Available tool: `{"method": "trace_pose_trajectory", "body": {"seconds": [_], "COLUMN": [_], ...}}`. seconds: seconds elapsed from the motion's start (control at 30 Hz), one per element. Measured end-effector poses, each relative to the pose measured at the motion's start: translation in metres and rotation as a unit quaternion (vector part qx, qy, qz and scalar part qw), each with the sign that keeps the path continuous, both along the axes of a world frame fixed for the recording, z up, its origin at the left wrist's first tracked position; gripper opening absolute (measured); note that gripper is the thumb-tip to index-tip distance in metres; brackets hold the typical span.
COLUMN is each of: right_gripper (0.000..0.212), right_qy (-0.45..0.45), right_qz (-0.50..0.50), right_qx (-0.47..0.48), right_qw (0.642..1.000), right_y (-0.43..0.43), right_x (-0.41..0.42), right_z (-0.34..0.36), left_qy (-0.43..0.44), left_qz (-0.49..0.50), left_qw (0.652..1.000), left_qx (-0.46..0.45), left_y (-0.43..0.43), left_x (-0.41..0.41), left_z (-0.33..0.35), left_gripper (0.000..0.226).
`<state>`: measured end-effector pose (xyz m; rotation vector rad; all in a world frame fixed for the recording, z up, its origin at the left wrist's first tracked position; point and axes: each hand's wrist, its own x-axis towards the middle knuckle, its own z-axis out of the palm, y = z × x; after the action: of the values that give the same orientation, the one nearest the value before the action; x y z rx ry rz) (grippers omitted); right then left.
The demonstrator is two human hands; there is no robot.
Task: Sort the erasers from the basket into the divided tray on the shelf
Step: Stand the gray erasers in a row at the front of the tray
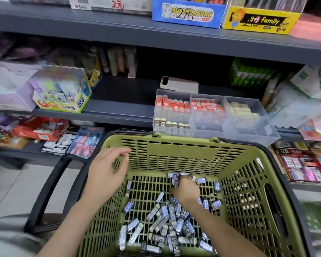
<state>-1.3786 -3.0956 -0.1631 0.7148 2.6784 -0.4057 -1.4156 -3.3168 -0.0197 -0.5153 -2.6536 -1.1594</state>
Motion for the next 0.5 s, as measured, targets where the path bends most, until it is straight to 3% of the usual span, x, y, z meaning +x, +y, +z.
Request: {"method": "trace_pose_trajectory", "body": {"seconds": [0.2, 0.3, 0.4, 0.5], "right_gripper": [0.024, 0.024, 0.022, 0.032], "right_qy": [0.02, 0.056, 0.088, 0.142], "right_qz": [-0.04, -0.077, -0.091, -0.053], "right_qx": [-0.034, -0.117, -0.223, -0.389], "right_qw": [0.998, 0.989, 0.967, 0.908], "right_y": [0.0, 0.0, -0.003, -0.012], "right_x": [0.007, 0.009, 0.006, 0.007], "right_z": [-0.006, 0.008, 0.036, 0.073], "left_qy": [-0.021, -0.075, -0.212, -0.418], "left_qz": [-0.013, -0.037, -0.054, -0.079], "left_qw": [1.0, 0.996, 0.975, 0.898], "left_qx": [-0.008, -0.003, 0.049, 0.113], "left_y": [0.006, 0.01, 0.018, 0.029], "left_x": [0.002, 0.002, 0.002, 0.01], "left_z": [0.001, -0.001, -0.006, -0.009], "left_gripper": [0.025, 0.026, 0.022, 0.024]}}
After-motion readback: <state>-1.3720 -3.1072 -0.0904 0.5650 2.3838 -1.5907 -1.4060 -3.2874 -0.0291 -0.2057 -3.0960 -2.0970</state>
